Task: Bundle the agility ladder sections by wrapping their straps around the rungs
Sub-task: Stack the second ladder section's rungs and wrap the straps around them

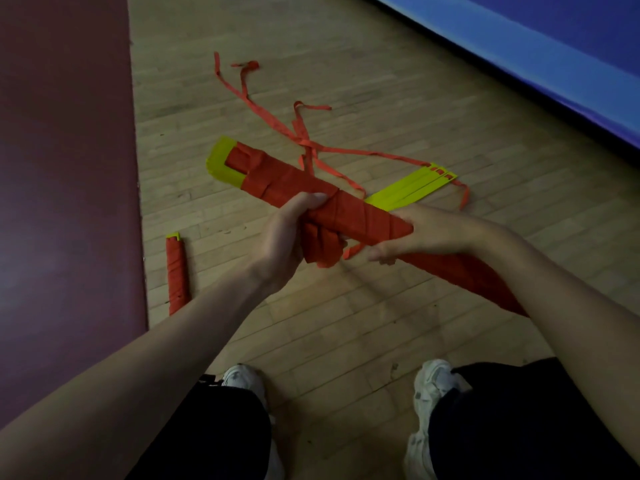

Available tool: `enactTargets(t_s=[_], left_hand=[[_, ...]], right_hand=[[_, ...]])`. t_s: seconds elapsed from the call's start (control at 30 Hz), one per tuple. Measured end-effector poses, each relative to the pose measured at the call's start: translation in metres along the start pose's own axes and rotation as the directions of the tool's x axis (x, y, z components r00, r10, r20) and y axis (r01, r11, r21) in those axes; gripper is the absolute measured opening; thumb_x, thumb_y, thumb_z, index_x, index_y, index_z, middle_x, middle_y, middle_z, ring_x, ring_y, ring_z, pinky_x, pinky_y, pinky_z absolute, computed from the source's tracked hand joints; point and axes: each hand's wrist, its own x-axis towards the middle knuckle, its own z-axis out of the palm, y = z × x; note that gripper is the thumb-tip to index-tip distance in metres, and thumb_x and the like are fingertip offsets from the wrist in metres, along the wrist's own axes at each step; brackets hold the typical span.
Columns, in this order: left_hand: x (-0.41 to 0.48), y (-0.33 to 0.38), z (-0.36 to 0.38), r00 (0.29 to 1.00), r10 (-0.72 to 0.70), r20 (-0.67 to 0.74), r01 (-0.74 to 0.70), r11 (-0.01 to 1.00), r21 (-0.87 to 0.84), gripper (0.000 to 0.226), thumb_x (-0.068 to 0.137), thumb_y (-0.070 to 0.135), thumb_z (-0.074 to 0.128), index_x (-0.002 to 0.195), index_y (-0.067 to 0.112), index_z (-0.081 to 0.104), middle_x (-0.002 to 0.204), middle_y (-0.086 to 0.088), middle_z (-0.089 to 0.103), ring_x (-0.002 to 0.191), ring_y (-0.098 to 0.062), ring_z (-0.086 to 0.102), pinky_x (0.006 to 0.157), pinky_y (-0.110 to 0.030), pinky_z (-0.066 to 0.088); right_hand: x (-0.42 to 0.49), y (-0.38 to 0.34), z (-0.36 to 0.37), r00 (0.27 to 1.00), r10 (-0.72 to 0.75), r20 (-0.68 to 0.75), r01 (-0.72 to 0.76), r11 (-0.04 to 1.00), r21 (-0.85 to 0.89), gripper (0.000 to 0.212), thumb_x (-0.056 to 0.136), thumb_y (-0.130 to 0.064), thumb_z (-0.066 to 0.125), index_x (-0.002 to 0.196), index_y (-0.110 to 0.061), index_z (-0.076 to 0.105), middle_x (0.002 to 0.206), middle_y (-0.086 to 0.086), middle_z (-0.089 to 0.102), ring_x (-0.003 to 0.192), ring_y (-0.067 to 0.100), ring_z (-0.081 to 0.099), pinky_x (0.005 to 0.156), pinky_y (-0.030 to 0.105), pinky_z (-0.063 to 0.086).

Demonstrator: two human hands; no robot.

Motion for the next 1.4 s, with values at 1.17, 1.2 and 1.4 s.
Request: enactTargets(t_s=[1.17,1.2,1.4], left_hand=[[0.003,-0.001,0.008,0.973,-0.214,0.091,0.200,0.969,0.146,0.022,0.098,0.012,0.051,0.085,0.001,0.066,0.079,-0.011,0.072,0.067,-0.016,0.070,0.063,-0.029,0.059],[0.002,-0.002,0.008,0.973,-0.219,0.077,0.205,0.967,0.152,0.022,0.098,0.012,0.051,0.087,0.000,0.065,0.080,-0.012,0.072,0.066,-0.016,0.070,0.062,-0.029,0.059],[-0.001,-0.009,0.011,0.981,-0.191,0.039,0.187,0.978,0.090,0.021,0.099,0.006,0.045,0.093,-0.002,0.063,0.085,-0.013,0.069,0.063,-0.012,0.069,0.065,-0.028,0.058]], right_hand=[[0.008,0.019,-0.001,0.954,-0.009,-0.299,-0.109,0.920,-0.377,0.035,0.072,-0.061,0.070,0.097,-0.039,0.061,0.083,-0.011,0.066,0.088,0.017,0.064,0.072,0.029,0.046],[0.009,0.019,0.002,0.949,-0.028,-0.313,-0.119,0.890,-0.439,0.039,0.072,-0.065,0.068,0.102,-0.042,0.058,0.092,-0.009,0.066,0.097,0.019,0.063,0.073,0.029,0.045],[0.007,0.013,0.015,0.932,-0.061,-0.356,-0.176,0.783,-0.596,0.041,0.074,-0.064,0.065,0.105,-0.041,0.053,0.103,-0.003,0.066,0.106,0.024,0.061,0.071,0.028,0.033]])
